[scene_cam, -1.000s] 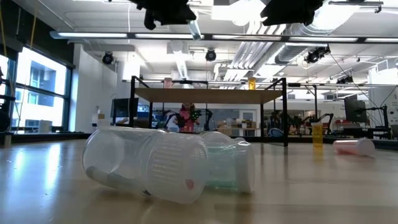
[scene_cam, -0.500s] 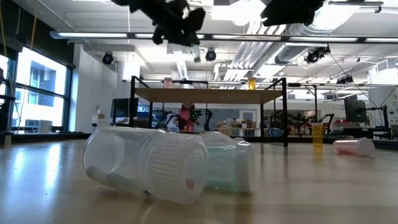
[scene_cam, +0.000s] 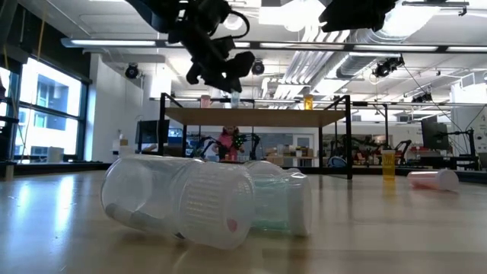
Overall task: Pick and place medicine bottles onto shelf by color
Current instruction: Put the top green pill bottle on the shelf
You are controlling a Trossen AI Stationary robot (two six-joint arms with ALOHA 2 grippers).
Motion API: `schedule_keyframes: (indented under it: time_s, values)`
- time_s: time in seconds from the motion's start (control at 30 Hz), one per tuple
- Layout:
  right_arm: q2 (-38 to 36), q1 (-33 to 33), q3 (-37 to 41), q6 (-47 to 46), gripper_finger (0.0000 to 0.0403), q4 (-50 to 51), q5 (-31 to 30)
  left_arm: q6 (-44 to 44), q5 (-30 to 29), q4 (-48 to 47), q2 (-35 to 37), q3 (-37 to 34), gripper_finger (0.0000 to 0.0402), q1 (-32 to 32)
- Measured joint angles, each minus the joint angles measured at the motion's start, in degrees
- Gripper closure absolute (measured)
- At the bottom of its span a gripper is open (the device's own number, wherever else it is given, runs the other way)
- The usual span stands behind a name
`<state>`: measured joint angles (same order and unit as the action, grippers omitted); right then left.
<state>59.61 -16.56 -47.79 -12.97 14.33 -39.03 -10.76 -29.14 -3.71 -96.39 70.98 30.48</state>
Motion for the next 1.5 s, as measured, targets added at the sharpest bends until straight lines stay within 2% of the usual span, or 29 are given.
schedule_keyframes:
  time_s: [0.1,0.27,0.77,1.07,1.5]
  values:
    - [0.0,0.0,0.0,0.0,0.0226,0.0,0.0,-0.2,-0.2,-0.4,-0.9,0.0,0.0289,0.3]
    - [0.0,0.0,0.0,0.0,0.0226,0.0,0.0,-0.3,-3.7,-1.8,-1.4,0.0,0.0289,0.5]
    - [0.0,0.0,0.0,0.0,0.0226,0.1,0.0,-2.9,-2.3,-1.3,-1.4,0.0,0.0289,0.6]
    - [0.0,0.0,0.0,0.0,0.0226,0.0,0.0,-3.7,0.7,-0.5,-1.4,0.0,0.0289,0.6]
    - [0.0,0.0,0.0,0.0,0.0226,0.1,0.0,-3.2,0.6,-0.9,-1.4,0.0,0.0279,0.6]
